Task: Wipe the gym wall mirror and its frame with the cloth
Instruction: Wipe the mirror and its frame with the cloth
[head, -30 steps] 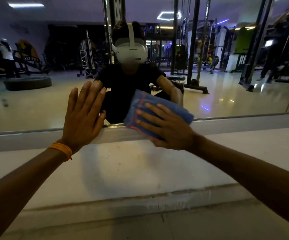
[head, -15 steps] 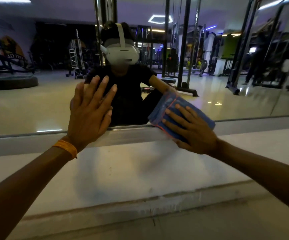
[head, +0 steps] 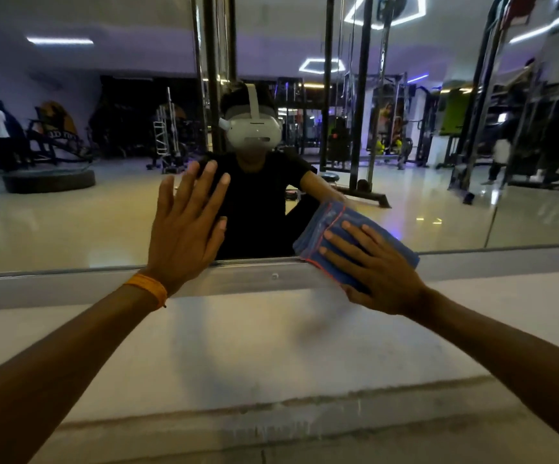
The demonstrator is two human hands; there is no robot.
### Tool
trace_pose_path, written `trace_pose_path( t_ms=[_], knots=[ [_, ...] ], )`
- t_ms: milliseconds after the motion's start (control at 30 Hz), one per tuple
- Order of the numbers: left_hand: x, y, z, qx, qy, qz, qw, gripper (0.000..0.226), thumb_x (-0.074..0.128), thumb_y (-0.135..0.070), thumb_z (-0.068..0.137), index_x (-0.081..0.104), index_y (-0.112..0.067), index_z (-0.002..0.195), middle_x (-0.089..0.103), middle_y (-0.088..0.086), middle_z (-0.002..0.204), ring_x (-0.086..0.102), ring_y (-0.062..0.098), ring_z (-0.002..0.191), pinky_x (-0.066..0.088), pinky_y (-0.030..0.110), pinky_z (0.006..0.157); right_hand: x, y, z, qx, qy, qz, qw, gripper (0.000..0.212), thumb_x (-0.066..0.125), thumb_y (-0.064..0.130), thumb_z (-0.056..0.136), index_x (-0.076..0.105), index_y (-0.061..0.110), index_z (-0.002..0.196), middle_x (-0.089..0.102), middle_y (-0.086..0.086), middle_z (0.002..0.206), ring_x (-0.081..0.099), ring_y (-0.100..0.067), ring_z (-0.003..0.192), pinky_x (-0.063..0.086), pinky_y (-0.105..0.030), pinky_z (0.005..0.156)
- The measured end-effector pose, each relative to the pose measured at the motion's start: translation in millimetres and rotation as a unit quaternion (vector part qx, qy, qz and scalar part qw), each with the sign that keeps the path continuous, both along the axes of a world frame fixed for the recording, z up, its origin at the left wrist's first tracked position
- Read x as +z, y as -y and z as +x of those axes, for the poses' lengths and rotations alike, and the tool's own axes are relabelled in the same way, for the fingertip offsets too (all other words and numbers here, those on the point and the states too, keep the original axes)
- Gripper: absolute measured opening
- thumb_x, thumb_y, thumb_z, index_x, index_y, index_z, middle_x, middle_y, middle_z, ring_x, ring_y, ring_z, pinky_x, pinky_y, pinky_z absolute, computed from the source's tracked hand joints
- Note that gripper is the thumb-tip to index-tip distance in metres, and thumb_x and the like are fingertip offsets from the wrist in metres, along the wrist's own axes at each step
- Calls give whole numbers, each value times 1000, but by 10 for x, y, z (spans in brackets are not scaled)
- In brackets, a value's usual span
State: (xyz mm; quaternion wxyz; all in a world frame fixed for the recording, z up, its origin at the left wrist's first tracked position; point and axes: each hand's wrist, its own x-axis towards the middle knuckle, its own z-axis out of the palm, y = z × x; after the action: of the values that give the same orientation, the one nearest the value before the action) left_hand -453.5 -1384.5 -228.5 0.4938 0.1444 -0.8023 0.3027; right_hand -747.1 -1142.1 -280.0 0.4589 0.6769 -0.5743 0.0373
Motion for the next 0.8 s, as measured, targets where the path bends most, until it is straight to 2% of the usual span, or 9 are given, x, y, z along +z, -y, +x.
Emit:
trace_pose_path(
  t_ms=[133, 267, 400, 500, 633, 700, 800],
  knots=[
    [102, -60, -122, 30, -12, 12, 999, 64, 31, -37, 109, 19, -9, 164, 11, 19, 172, 9, 40, 159, 8, 62, 127, 6, 441, 387, 45, -23, 6, 999, 68, 39, 49, 104, 25, 19, 163, 19, -8, 171, 8, -31, 159, 4, -49, 129],
    [-7, -191, -165, 30, -7, 15, 999, 66, 36, -35, 107, 17, -8, 164, 10, 22, 171, 11, 43, 158, 6, 62, 127, 148, -55, -299, 38, -50, 10, 998, 66, 37, 49, 105, 26, 19, 163, 23, -9, 170, 10, -32, 159, 5, -48, 130],
    [-101, -460, -360, 50, 41, -15, 998, 65, 42, -33, 107, 21, -11, 164, 12, 19, 172, 10, 40, 159, 6, 60, 127, 38, -717, -1027, 2, 3, -37, 999, 68, 39, 48, 103, 22, 20, 163, 28, -13, 167, 19, -37, 157, 9, -51, 129],
    [0, -580, -512, 60, -2, -2, 998, 65, 44, -33, 106, 20, -15, 164, 11, 18, 172, 10, 40, 159, 1, 58, 128, -58, -535, -787, 24, 59, -67, 996, 75, 49, 45, 95, 29, 17, 161, 27, -14, 167, 17, -39, 157, 8, -52, 128],
    [44, -630, -689, 40, 10, 21, 999, 73, 45, -34, 106, 6, -18, 165, 4, 19, 172, 9, 42, 158, 5, 62, 127, -31, 50, -237, 74, 23, -32, 996, 71, 42, 48, 101, 24, 21, 164, 17, -10, 171, 11, -34, 159, 8, -51, 129],
    [33, -628, -698, 37, 16, 36, 999, 72, 45, -35, 105, 12, -13, 165, 5, 21, 172, 7, 42, 159, 10, 65, 126, 0, 149, -210, 69, 18, -56, 996, 70, 40, 49, 102, 23, 22, 164, 15, -9, 172, 10, -32, 159, 6, -49, 129],
    [67, -637, -631, 44, 27, 37, 998, 65, 38, -36, 107, 23, -6, 163, 8, 22, 171, 8, 41, 159, 10, 64, 126, -30, -44, -481, 66, 53, -99, 992, 69, 45, 48, 101, 30, 21, 162, 21, -10, 170, 14, -34, 158, 8, -51, 128]
  ],
)
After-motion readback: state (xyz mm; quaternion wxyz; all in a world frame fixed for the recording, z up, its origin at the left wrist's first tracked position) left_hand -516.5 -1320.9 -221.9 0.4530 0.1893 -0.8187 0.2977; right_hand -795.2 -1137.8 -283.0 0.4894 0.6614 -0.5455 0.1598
